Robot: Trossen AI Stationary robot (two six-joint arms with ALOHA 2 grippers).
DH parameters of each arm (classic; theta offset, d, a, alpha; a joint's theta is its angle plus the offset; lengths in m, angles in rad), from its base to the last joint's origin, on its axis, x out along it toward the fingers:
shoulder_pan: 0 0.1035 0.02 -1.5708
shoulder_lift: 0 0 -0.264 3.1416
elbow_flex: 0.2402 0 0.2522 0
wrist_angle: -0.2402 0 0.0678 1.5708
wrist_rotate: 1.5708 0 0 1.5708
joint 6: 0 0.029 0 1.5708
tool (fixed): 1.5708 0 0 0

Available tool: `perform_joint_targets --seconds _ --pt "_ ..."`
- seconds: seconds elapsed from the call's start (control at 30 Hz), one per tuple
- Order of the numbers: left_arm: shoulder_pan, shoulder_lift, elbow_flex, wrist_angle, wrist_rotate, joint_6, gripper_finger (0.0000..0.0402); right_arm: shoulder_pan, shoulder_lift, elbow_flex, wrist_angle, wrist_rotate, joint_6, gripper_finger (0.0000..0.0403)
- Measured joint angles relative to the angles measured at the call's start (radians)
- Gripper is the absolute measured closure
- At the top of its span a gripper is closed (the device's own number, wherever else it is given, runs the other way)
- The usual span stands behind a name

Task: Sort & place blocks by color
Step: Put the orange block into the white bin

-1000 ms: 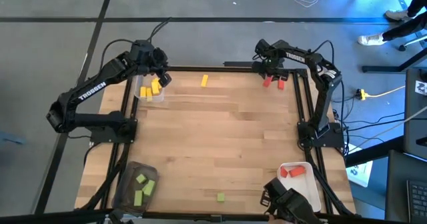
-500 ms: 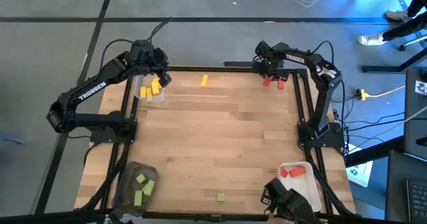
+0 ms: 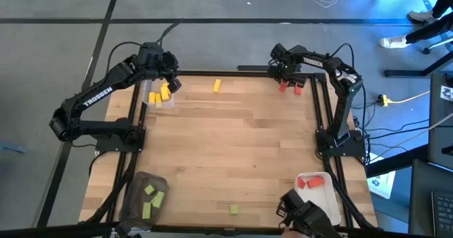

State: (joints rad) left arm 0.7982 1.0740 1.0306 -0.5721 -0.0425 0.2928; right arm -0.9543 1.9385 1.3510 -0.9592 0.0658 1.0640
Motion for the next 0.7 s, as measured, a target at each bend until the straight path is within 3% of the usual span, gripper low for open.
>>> perform_joint_targets --seconds 0.3,0.7 --pt "0.000 0.000 0.000 0.000 -0.050 0.016 0.0319 -0.006 0.021 0.006 -0.003 -0.061 0.004 0.0218" --pt "0.036 0.000 0.000 0.001 -0.045 0.061 0.0319 0.049 0.019 0.008 -0.003 -0.094 -0.029 0.0218"
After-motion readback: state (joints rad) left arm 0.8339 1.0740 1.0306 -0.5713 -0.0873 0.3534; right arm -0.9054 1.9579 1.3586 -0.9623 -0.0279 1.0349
